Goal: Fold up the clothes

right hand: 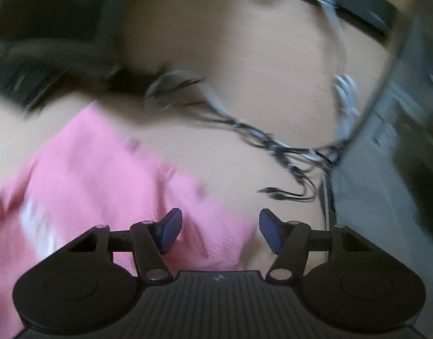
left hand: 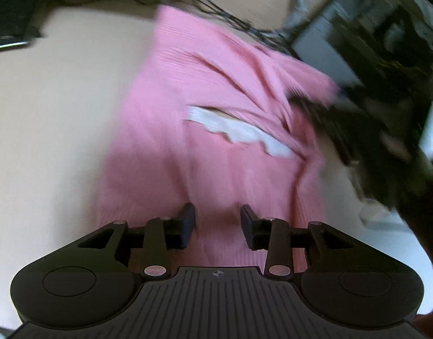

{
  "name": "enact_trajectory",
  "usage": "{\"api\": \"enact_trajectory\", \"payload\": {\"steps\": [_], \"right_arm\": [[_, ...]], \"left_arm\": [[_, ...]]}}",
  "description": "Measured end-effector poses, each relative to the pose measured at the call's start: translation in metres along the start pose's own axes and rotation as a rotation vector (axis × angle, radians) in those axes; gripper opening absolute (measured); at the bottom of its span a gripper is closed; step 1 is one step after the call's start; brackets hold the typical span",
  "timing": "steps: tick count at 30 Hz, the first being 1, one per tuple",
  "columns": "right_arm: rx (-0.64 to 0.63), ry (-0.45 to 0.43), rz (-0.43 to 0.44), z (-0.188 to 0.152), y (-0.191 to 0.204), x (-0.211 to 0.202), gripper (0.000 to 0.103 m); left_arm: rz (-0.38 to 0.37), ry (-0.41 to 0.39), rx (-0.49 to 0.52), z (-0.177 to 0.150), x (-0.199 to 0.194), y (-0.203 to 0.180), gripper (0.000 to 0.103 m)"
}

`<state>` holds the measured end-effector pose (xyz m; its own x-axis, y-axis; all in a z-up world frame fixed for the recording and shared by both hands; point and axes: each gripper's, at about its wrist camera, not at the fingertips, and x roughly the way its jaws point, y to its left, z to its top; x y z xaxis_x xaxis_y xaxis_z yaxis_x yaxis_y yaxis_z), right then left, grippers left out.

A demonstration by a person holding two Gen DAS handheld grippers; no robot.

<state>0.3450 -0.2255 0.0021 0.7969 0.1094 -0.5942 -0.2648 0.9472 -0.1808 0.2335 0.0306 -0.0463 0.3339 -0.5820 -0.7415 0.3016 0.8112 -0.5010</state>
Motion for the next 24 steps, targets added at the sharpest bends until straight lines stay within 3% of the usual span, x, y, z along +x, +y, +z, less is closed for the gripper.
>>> {"api": "enact_trajectory", "payload": {"steps": [3,6,9,14,20,21,24], "right_arm": [[0.131,-0.022,0.019,0.011,-0.027,-0.009,0.064],[0.229,-0.001,0.041,0.007,-0.044,-0.013,0.069],[0.328,0.06,0.077,-0.007,-0.051,-0.002,0.07],[0.463,0.155,0.102,-0.025,-0.051,0.033,0.07],[0.531,0.216,0.154,-0.028,-0.041,0.064,0.071],[0.513,0.211,0.163,-0.026,-0.038,0.066,0.068],[0.426,0.212,0.178,-0.018,-0.021,0.071,0.027]], "left_arm": [[-0.083,0.011,0.062,0.01,-0.006,-0.014,0.041],[-0.115,-0.043,0.09,0.032,-0.02,-0.016,0.06],[-0.063,-0.138,0.019,0.071,-0.026,0.006,0.074],[0.064,-0.206,-0.069,0.134,0.002,0.049,0.075],[0.086,-0.163,-0.045,0.172,0.055,0.067,0.074],[0.081,-0.156,-0.041,0.173,0.061,0.068,0.074],[0.063,-0.147,-0.031,0.176,0.075,0.073,0.066]]}}
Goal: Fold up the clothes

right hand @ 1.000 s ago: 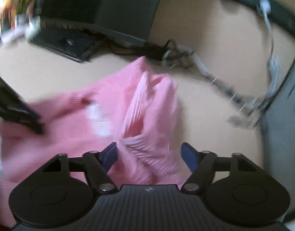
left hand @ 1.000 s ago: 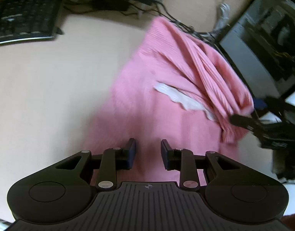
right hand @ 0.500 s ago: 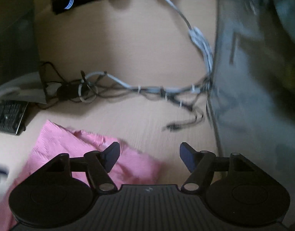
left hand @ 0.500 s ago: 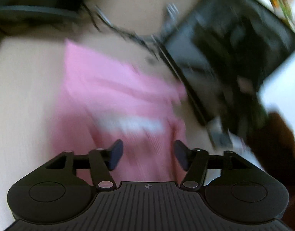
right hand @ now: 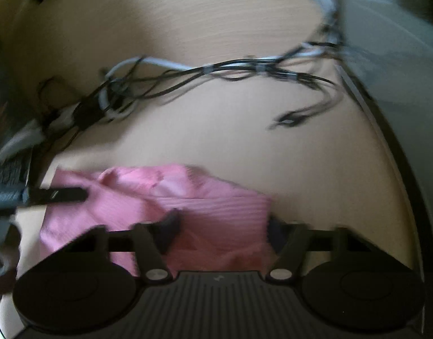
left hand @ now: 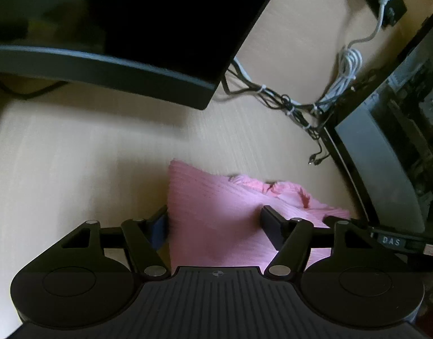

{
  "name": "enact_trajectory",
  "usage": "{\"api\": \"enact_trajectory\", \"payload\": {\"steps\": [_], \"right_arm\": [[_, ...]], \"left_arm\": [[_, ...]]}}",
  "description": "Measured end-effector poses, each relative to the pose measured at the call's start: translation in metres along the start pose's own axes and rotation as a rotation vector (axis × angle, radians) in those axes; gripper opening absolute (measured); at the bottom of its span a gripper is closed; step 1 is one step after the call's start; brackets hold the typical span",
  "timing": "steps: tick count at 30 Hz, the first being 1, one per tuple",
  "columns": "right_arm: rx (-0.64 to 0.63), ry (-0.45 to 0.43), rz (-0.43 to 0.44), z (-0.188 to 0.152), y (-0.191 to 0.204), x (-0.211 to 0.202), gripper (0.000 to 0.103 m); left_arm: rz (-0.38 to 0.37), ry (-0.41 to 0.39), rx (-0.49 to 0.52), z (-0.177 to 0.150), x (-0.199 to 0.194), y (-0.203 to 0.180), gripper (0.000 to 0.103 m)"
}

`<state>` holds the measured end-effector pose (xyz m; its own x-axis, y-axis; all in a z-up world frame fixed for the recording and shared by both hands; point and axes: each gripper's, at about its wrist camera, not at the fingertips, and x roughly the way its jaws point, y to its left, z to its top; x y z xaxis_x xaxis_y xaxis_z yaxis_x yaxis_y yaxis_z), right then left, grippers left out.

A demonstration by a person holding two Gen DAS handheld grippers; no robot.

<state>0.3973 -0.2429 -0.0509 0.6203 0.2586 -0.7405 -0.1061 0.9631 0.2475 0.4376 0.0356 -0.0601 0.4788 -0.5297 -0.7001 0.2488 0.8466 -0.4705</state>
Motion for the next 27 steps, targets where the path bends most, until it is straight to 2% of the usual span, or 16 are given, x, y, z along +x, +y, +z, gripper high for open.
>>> {"api": "enact_trajectory", "payload": {"steps": [1,2,4,7,10,12,15,17,19,22,27], "right_arm": [[-0.023,-0.002,-0.017,0.002,0.005,0.004,0.017],[-0.035,-0.008,-0.028,0.008,0.008,0.007,0.015],[-0.053,-0.02,-0.046,0.021,0.013,0.013,0.009],[-0.085,-0.104,-0.017,0.043,0.02,-0.014,0.008],[-0.15,-0.191,0.006,0.051,0.031,-0.052,0.008],[-0.214,-0.225,0.015,0.038,0.037,-0.081,0.008],[-0.291,-0.236,0.03,0.007,0.043,-0.117,0.007],[-0.339,-0.238,0.042,-0.016,0.047,-0.139,0.007],[-0.386,-0.233,0.056,-0.041,0.05,-0.158,0.007],[-0.423,-0.178,0.068,-0.078,0.049,-0.164,0.007],[-0.527,-0.036,0.056,-0.147,0.051,-0.147,0.009]], "left_arm": [[-0.001,-0.007,0.008,0.0,0.004,-0.001,0.057],[-0.001,-0.015,0.016,0.001,0.008,-0.002,0.038],[0.015,-0.026,0.034,0.004,0.016,-0.005,0.022],[0.04,-0.058,0.044,0.014,0.02,-0.01,0.011],[-0.024,-0.136,0.056,0.028,-0.012,-0.018,0.01],[-0.046,-0.187,0.117,0.026,-0.04,-0.03,0.01],[-0.071,-0.24,0.236,0.002,-0.08,-0.047,0.011],[-0.082,-0.249,0.299,-0.02,-0.102,-0.055,0.011],[-0.076,-0.24,0.347,-0.043,-0.122,-0.059,0.011],[-0.061,-0.2,0.399,-0.081,-0.144,-0.064,0.013],[-0.023,-0.067,0.359,-0.148,-0.151,-0.053,0.017]]}}
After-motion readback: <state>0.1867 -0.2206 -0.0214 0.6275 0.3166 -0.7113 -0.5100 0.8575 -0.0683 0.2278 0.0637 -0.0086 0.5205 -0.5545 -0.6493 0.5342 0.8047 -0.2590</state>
